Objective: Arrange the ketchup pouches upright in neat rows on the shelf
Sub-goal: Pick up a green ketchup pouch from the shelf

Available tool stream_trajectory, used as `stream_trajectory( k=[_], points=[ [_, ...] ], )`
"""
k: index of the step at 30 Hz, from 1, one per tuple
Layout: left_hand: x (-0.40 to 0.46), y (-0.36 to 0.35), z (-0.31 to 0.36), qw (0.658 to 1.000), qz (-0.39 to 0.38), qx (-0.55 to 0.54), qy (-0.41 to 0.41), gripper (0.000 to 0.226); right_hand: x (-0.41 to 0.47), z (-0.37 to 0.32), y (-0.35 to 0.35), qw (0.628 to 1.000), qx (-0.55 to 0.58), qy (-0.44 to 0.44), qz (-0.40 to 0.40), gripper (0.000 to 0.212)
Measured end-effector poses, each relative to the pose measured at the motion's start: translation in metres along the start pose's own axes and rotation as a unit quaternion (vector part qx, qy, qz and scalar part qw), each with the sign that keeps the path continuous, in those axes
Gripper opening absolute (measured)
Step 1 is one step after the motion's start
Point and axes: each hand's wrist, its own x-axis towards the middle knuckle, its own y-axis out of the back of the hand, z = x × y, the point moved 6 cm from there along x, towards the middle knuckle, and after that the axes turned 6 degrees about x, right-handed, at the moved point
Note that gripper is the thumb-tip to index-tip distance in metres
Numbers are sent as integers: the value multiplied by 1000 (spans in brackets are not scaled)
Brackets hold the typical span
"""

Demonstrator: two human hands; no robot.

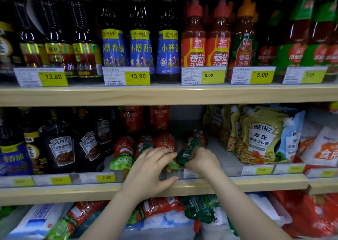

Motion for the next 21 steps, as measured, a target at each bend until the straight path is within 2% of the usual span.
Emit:
stream_trajectory(
  k=[3, 5, 9, 14, 18, 21],
  points=[
    [7, -19, 6, 998, -62, 8, -12, 45, 2, 2, -1, 1000, 22, -9, -4, 38],
    [3, -22, 1, 998, -53, 24, -13, 32, 2, 3, 0, 1000, 14, -18, -3, 39],
    [-7, -16, -17, 999, -46, 27, -7, 29, 6, 3, 0, 1000, 13, -19, -5, 40],
    [-10, -8, 5, 1000, -19, 20, -1, 26, -4, 8, 11, 995, 83, 38, 45, 12],
    [5, -16, 35, 999, 36, -36, -4, 36, -20, 21, 49, 983, 99, 101, 121, 11],
    [33, -27, 52, 994, 34, -97, 24, 48, -30, 21, 72, 982, 71, 142, 104, 10]
  ],
)
